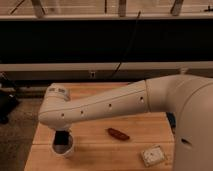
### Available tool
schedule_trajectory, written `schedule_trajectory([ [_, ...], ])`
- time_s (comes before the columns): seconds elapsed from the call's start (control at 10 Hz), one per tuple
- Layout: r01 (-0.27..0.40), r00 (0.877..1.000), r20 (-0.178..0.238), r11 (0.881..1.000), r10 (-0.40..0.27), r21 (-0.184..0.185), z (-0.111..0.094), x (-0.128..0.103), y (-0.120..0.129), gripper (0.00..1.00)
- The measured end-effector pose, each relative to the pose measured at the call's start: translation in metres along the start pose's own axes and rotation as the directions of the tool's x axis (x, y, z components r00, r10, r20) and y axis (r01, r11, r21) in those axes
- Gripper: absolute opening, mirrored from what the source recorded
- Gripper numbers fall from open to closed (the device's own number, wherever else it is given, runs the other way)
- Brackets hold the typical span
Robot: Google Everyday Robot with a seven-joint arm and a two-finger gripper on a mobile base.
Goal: Place the eraser in the ceramic cup
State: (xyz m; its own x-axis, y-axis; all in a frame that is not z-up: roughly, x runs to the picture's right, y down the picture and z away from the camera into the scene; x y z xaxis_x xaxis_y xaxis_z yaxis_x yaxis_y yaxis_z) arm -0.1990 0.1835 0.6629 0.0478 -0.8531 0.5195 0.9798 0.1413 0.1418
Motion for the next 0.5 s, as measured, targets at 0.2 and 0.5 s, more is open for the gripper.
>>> schedule_trajectory([
  [0.2, -0.007, 1.0, 0.002, 1.0, 0.007, 0.006, 0.0018, -0.0024, 0.003, 0.77],
  [0.5, -0.014, 1.0, 0.007, 1.0, 0.014, 0.007, 0.0044, -0.0053, 0.0071, 0.8],
])
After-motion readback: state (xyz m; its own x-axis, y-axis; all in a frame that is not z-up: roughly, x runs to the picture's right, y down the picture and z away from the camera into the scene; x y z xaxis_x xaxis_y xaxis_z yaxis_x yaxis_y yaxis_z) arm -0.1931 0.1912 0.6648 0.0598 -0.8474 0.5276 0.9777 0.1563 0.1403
